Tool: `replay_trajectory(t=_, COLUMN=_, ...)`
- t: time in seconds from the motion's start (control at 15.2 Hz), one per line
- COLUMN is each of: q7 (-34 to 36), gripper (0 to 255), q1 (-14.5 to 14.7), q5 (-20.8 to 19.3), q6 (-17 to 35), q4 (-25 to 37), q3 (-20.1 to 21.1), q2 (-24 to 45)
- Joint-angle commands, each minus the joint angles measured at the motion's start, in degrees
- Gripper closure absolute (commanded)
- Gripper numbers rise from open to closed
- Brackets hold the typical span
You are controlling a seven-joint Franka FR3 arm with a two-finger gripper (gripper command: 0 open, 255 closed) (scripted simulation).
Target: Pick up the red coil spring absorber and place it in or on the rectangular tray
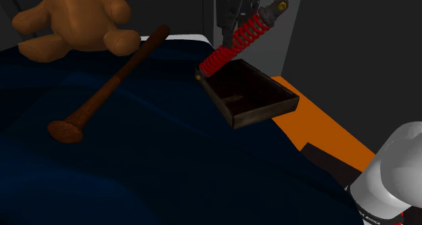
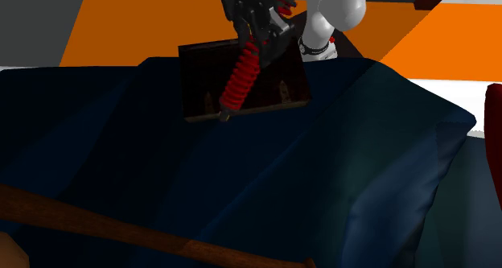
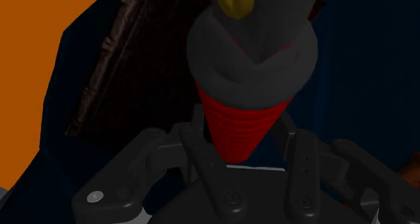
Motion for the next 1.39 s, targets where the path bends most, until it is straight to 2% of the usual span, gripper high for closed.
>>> replay_trajectory(t=0.0, q7=-3.53, gripper=255, q1=-1.10, q5=0.09, q6=-0.86, q4=-1.76, q3=-2.54, q2=-2.12)
replay_trajectory(t=0.07, q7=-4.78, gripper=255, q1=-1.46, q5=0.02, q6=-1.12, q4=-2.20, q3=-3.45, q2=-2.65)
replay_trajectory(t=1.06, q7=-6.77, gripper=255, q1=-1.04, q5=1.05, q6=10.47, q4=-18.46, q3=-3.33, q2=-7.28)
replay_trajectory(t=1.32, q7=-6.83, gripper=255, q1=-1.03, q5=1.09, q6=10.92, q4=-19.02, q3=-3.31, q2=-7.40)
